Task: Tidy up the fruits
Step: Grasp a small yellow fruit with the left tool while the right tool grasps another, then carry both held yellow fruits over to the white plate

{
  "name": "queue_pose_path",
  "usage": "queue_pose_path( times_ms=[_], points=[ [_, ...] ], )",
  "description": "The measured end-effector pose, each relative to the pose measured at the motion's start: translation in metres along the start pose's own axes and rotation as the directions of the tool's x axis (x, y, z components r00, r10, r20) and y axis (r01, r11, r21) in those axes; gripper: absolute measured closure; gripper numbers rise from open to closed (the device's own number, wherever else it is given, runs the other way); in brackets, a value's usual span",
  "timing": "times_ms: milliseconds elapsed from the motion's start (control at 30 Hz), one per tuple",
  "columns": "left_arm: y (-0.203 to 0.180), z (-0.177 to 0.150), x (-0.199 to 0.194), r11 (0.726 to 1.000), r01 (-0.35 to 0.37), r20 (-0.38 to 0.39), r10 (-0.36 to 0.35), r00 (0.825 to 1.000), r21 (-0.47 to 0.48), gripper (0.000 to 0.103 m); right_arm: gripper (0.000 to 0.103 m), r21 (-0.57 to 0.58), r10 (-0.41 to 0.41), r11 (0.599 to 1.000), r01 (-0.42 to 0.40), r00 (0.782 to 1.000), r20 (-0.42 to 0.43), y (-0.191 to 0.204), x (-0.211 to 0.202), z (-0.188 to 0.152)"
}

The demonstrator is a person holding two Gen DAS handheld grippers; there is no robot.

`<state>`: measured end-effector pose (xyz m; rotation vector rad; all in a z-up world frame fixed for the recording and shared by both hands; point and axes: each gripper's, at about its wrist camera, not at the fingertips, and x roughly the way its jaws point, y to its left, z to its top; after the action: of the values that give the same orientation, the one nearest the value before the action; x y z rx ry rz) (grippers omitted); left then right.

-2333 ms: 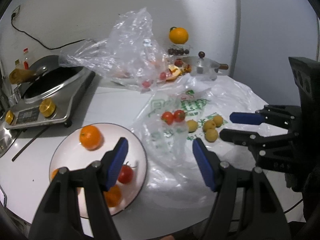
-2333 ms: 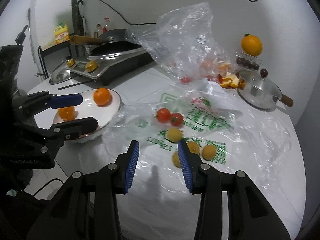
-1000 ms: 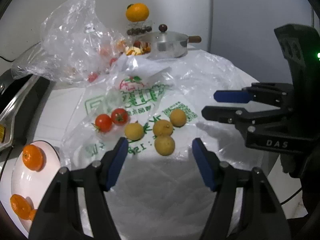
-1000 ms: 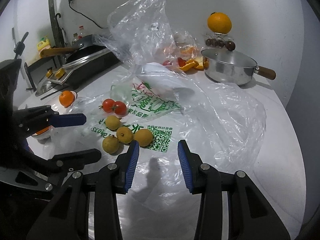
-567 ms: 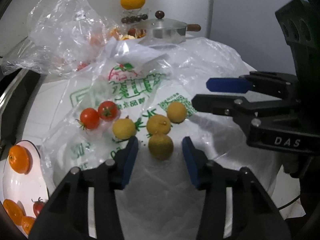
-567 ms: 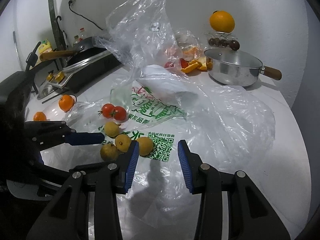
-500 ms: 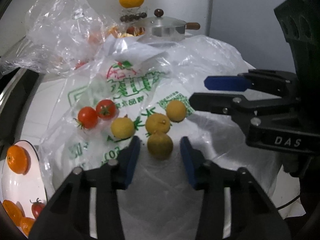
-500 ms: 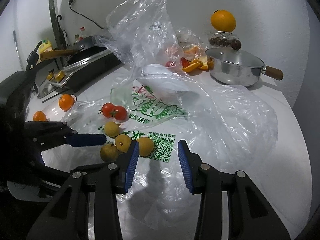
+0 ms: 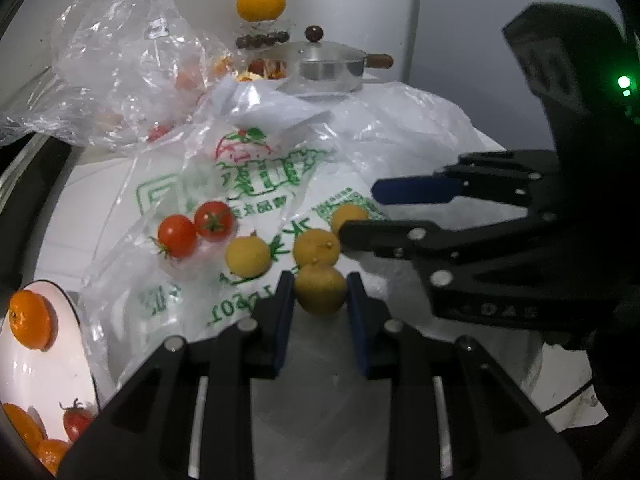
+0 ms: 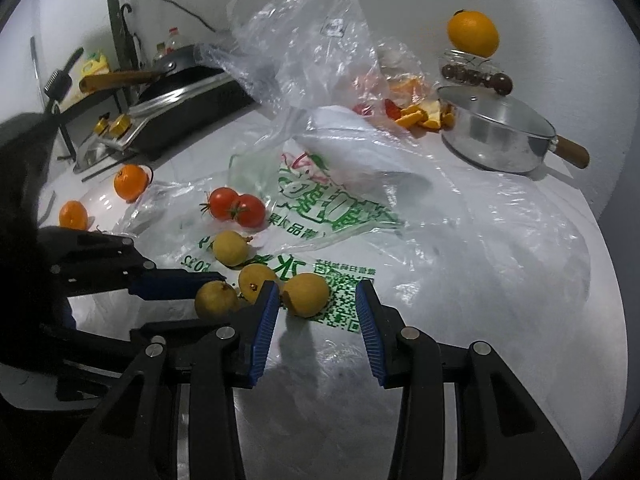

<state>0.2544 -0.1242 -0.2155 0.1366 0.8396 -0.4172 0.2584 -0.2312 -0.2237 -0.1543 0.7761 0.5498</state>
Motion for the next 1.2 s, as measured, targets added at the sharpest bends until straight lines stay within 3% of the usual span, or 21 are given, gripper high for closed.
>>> queue_pose_path(
  times_ms=[167, 333, 1200],
  points=[
    [0.003, 0.001, -0.013, 1.000, 0.007, 0.027, -0.007, 1.000, -0.002, 0.076, 0.062, 0.000, -0.014, 1.000, 0.014, 1.000, -0.019, 0.002, 0.005, 0.003],
    [0.004, -0.001, -0.022, 1.000, 0.009, 0.046, -0.008, 0.999, -0.007, 0.076, 0.074, 0.005, -0.014, 1.000, 0.014, 0.999, -0.048, 0.002, 0.011, 0.003],
    [0.036, -0.023, -0.080, 0.998, -0.023, 0.150, 0.032, 0.988, -0.061, 0.076, 0.075, -0.069, -0.045, 0.997, 0.047, 0.999, 0.029, 0.056, -0.028, 0.024]
  ],
)
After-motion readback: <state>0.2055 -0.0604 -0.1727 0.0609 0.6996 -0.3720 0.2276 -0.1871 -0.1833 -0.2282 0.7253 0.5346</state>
